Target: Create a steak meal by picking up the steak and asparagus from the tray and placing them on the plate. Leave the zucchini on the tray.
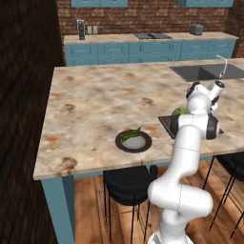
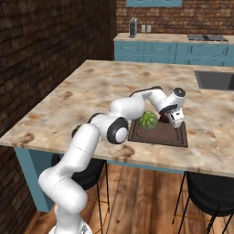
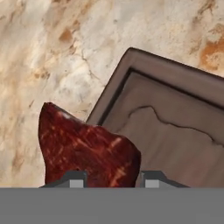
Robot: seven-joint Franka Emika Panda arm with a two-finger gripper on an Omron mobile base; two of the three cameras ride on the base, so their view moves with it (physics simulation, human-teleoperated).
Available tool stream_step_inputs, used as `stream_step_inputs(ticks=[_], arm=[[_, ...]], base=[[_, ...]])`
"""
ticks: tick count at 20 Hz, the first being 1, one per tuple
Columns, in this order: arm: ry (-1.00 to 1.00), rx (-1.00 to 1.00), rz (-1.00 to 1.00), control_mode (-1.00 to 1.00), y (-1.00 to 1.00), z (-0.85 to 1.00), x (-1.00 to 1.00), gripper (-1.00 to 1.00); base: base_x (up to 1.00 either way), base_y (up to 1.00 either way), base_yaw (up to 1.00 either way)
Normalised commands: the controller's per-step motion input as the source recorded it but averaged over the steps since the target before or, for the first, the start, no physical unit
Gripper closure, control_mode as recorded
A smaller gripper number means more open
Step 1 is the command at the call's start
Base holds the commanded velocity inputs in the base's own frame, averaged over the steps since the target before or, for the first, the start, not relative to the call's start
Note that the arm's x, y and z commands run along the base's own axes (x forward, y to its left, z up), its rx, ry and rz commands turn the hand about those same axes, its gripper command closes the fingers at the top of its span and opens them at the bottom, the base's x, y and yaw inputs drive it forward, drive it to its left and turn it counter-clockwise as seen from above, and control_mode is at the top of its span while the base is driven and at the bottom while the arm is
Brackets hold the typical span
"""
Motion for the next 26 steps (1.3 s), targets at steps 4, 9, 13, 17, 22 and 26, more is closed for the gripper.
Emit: stream_step_inputs(ticks=[4, 9, 13, 17, 22, 26], arm=[[-0.17, 0.0, 0.0, -1.0, 0.0, 0.62, -0.59, 1.0], [-0.21, 0.0, 0.03, -1.0, 0.29, 0.64, -0.97, 1.0], [-0.11, 0.0, 0.02, -1.0, 0.9, 0.69, -0.95, 1.0], [0.01, -0.04, 0.04, -1.0, 1.0, 0.44, -0.79, 1.0], [0.11, -0.09, 0.07, -1.0, 1.0, 0.12, -0.62, 1.0], [0.07, -0.08, 0.06, -1.0, 1.0, 0.15, -0.53, 1.0]], base=[[0.0, 0.0, 0.0], [0.0, 0.0, 0.0], [0.0, 0.0, 0.0], [0.0, 0.0, 0.0], [0.0, 0.0, 0.0], [0.0, 0.0, 0.0]])
